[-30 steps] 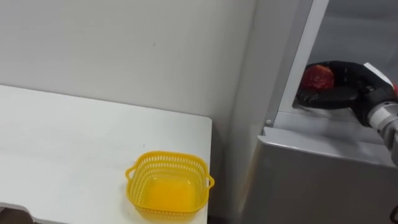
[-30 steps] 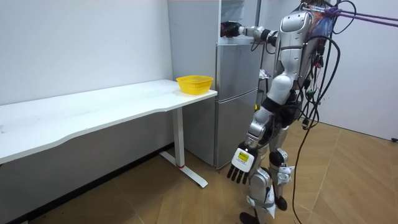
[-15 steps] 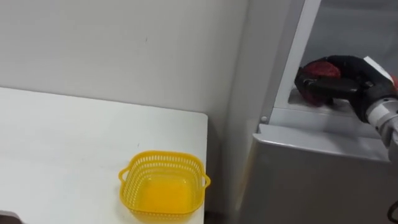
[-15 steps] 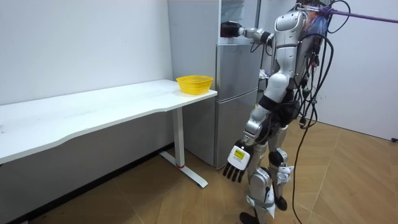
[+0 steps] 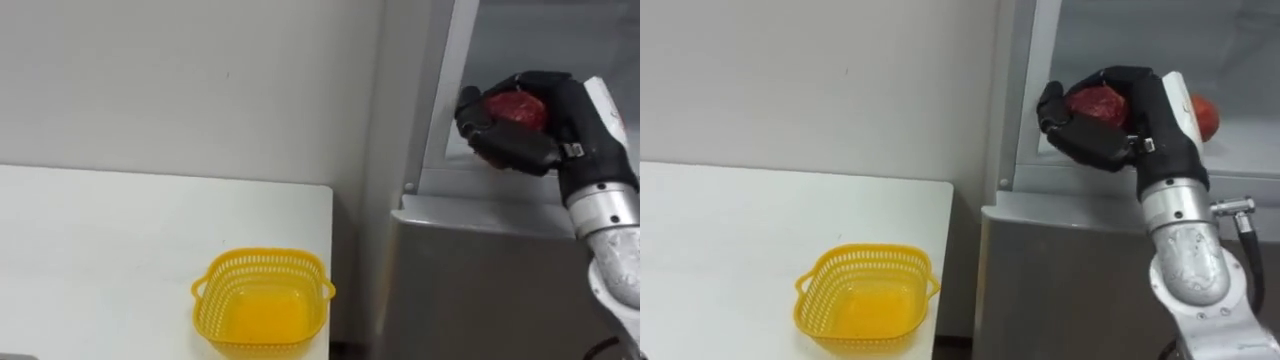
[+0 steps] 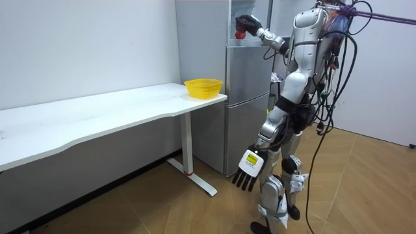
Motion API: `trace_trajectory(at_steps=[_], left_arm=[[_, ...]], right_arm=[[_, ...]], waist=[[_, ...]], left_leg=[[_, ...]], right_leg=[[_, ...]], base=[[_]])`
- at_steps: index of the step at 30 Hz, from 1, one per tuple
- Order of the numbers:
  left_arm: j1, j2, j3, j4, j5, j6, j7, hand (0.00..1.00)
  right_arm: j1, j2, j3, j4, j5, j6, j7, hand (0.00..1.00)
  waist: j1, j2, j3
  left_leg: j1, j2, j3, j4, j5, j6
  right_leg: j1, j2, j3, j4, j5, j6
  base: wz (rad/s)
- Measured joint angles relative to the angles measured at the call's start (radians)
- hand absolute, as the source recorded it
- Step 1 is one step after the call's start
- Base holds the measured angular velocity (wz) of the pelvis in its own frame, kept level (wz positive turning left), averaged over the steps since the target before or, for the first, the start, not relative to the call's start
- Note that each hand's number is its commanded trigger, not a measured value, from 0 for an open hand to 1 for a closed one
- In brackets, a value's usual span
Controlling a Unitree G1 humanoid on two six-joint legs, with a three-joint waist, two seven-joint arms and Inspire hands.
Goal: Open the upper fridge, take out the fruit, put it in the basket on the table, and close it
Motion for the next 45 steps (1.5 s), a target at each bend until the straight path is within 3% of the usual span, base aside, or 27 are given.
trace_trajectory(at_steps=[7,11,15,21,25,27,29,31,33,37,41,45], left_arm=[[-0.001,-0.005,-0.010,0.024,0.004,-0.048,0.015,0.00],[-0.018,-0.004,-0.012,0.055,-0.002,-0.078,0.019,0.00],[-0.024,-0.005,-0.031,0.064,0.000,-0.095,0.018,0.00],[-0.027,-0.009,-0.032,0.078,-0.001,-0.112,0.014,0.00],[-0.053,-0.009,-0.033,0.095,-0.002,-0.117,0.000,0.00],[-0.063,-0.008,-0.038,0.103,-0.003,-0.118,-0.011,0.00],[-0.079,-0.007,-0.047,0.138,-0.004,-0.123,-0.014,0.00],[-0.085,-0.007,-0.049,0.149,-0.002,-0.124,-0.017,0.00],[-0.083,0.003,-0.049,0.149,0.000,-0.125,-0.016,0.00],[-0.078,0.007,-0.048,0.151,0.002,-0.125,-0.023,0.00],[-0.075,0.018,-0.050,0.168,0.011,-0.123,-0.033,0.00],[-0.077,0.033,-0.050,0.167,0.029,-0.123,-0.037,0.00]], right_arm=[[0.028,0.015,-0.001,-0.113,-0.078,-0.090,-0.141,1.00],[0.049,0.048,0.002,-0.184,-0.123,-0.164,-0.211,1.00],[0.082,0.075,0.003,-0.250,-0.224,-0.205,-0.253,1.00],[0.117,0.089,0.016,-0.315,-0.320,-0.251,-0.268,1.00],[0.116,0.090,0.065,-0.336,-0.415,-0.255,-0.267,1.00],[0.116,0.088,0.104,-0.342,-0.454,-0.267,-0.266,1.00],[0.116,0.088,0.118,-0.342,-0.460,-0.269,-0.266,1.00],[0.116,0.088,0.122,-0.338,-0.460,-0.269,-0.266,1.00],[0.116,0.088,0.126,-0.323,-0.478,-0.270,-0.264,1.00],[0.112,0.088,0.138,-0.302,-0.514,-0.279,-0.236,1.00],[0.072,0.084,0.164,-0.233,-0.562,-0.284,-0.221,1.00],[0.026,0.083,0.192,-0.186,-0.627,-0.276,-0.212,1.00]], waist=[[-0.005,-0.004,0.0011],[-0.005,-0.005,0.0113],[-0.004,-0.005,0.0160],[0.002,-0.001,0.0158],[0.013,-0.002,0.0104],[0.018,-0.011,0.0025],[0.027,-0.022,0.0010],[0.034,-0.029,0.0105],[0.043,-0.042,0.0103],[0.068,-0.050,0.0133],[0.072,-0.063,0.0217],[0.082,-0.081,0.0209]], left_leg=[[0.005,0.000,0.005,-0.007,0.003,0.000],[0.007,0.000,0.006,-0.008,0.003,0.000],[0.007,0.000,0.006,-0.017,0.003,-0.001],[0.008,0.001,0.006,-0.020,0.003,-0.001],[0.010,0.001,0.006,-0.024,0.004,-0.002],[0.013,0.001,0.005,-0.023,0.006,-0.002],[0.016,0.001,0.005,-0.022,0.007,-0.002],[0.026,0.001,0.004,-0.023,0.007,-0.002],[0.027,0.002,0.004,-0.029,0.007,-0.002],[0.025,0.002,0.003,-0.029,0.007,-0.003],[0.016,0.002,-0.010,-0.022,0.008,-0.005],[-0.019,0.001,-0.032,-0.007,0.008,-0.005]], right_leg=[[-0.002,0.000,0.000,-0.002,0.000,0.000],[-0.002,0.001,0.002,-0.003,0.000,0.000],[-0.003,0.002,0.003,-0.004,0.000,0.000],[-0.005,0.003,0.007,-0.005,0.000,0.000],[-0.005,0.005,0.009,-0.005,0.000,0.000],[-0.005,0.005,0.007,-0.005,0.000,0.000],[-0.001,0.004,0.004,-0.005,0.000,0.000],[0.012,0.004,0.001,-0.007,0.000,0.000],[0.013,0.004,0.000,-0.007,0.000,0.000],[0.011,0.004,-0.003,-0.006,0.000,0.000],[0.011,0.004,-0.015,-0.006,0.000,0.000],[-0.006,0.002,-0.036,-0.006,0.000,-0.001]], base=[[0.00],[-0.01],[0.00],[0.00],[0.00],[0.00],[0.00],[0.00],[0.00],[0.01],[0.09],[0.14]])
